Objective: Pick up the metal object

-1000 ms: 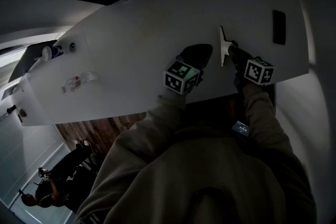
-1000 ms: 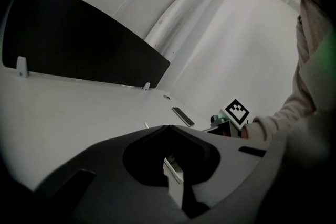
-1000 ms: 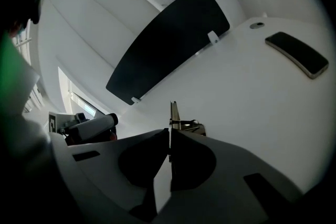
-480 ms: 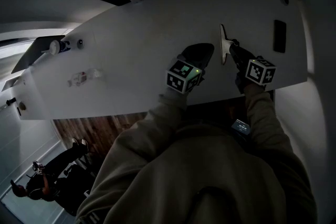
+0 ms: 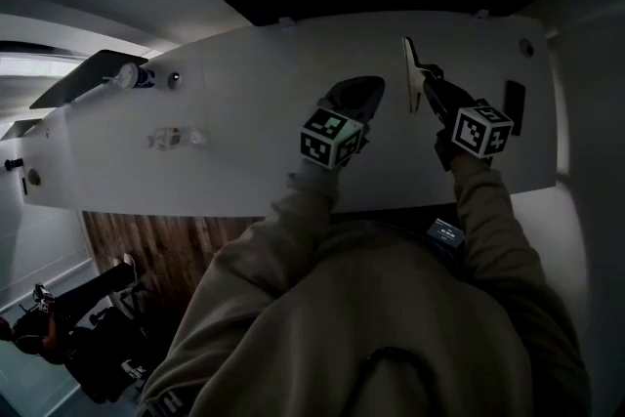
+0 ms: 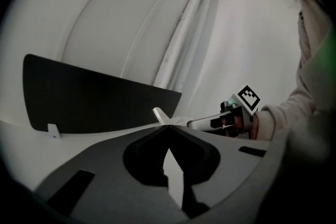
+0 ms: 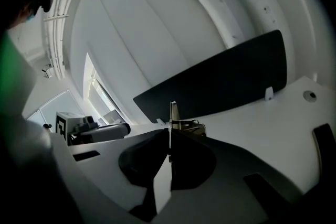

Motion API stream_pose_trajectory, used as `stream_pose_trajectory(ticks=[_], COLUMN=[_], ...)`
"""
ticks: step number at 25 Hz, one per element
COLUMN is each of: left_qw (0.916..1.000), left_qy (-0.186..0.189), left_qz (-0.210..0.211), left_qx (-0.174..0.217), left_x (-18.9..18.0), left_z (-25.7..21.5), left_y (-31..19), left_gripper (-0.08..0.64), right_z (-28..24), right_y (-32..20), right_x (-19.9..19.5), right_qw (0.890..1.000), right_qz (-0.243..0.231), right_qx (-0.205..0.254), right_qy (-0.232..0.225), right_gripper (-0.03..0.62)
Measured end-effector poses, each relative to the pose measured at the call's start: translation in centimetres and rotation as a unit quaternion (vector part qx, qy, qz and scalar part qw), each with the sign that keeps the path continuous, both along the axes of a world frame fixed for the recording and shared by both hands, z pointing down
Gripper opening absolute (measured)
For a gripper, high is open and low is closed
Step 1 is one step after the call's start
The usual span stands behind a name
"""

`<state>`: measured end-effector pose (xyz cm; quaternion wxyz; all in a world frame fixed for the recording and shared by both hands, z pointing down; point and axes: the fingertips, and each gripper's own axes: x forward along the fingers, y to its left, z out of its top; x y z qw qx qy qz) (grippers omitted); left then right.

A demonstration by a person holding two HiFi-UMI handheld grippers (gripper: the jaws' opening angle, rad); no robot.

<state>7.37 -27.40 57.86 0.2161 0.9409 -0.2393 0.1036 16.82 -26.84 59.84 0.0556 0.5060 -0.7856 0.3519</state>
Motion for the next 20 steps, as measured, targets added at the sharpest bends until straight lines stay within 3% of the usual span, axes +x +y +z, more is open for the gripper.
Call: stream_pose_trajectory(ticks=[8, 14, 20], left_qw=[0.9958, 0.9902, 0.9827], left_qy=[0.019, 0.035, 0.048], left_qz=[-0.061, -0.078, -0.101], left_qx=[0.065, 0.11, 0.147], left_x=[-4.3, -7.5, -9.6], left_z=[-7.3, -13.1, -19.0], left_y=[-4.6, -7.0, -8.5], left_gripper=[-0.006, -0.006, -0.006], right_z=[-9.5, -18.6, -25.7], right_y=[-5.0, -6.9, -7.2], right_x=[-3.2, -5.7, -7.7], right_qw=[0.995, 0.983, 0.972], right_qz=[-0.043, -0.064, -0.068], right_qx=[0.085, 0.17, 0.224], right_qy=[0.016, 0.021, 0.011], right_gripper=[0.023, 0.023, 0.023])
